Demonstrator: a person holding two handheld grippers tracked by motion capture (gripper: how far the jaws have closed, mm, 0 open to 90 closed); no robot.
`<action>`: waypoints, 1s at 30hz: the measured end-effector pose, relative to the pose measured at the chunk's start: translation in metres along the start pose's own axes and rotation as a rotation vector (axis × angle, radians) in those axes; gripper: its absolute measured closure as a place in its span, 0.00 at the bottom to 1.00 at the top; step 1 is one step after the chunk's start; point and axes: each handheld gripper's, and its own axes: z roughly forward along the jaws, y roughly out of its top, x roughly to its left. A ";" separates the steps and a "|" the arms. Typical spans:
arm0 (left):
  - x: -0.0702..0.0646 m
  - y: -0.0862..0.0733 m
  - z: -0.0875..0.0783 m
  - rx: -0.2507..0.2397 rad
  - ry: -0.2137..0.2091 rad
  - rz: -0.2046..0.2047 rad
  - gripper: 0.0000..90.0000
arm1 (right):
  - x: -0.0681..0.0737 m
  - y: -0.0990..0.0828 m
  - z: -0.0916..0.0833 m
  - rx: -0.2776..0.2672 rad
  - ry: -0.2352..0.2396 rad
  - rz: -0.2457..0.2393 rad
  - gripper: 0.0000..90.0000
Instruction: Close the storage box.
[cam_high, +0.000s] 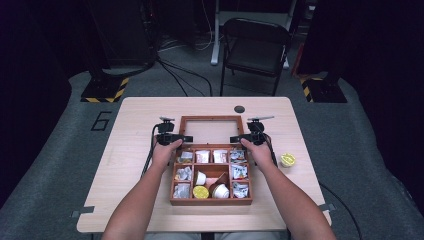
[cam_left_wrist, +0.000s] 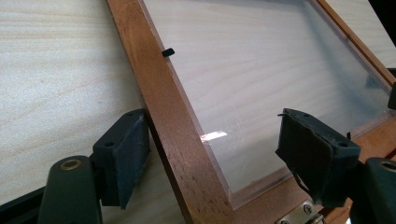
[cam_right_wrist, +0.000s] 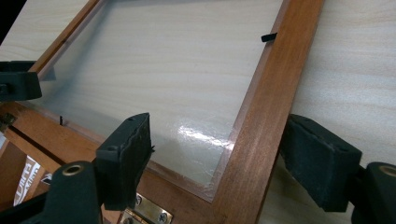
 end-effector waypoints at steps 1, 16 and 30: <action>0.000 0.000 0.000 -0.006 0.000 -0.001 0.29 | 0.000 0.000 0.000 -0.014 -0.002 -0.006 0.27; -0.007 0.005 -0.018 -0.093 -0.005 0.025 0.36 | 0.010 0.011 -0.013 -0.039 -0.037 -0.088 0.30; -0.016 0.007 -0.037 -0.145 -0.031 0.049 0.36 | 0.020 0.010 -0.035 -0.099 -0.015 -0.105 0.33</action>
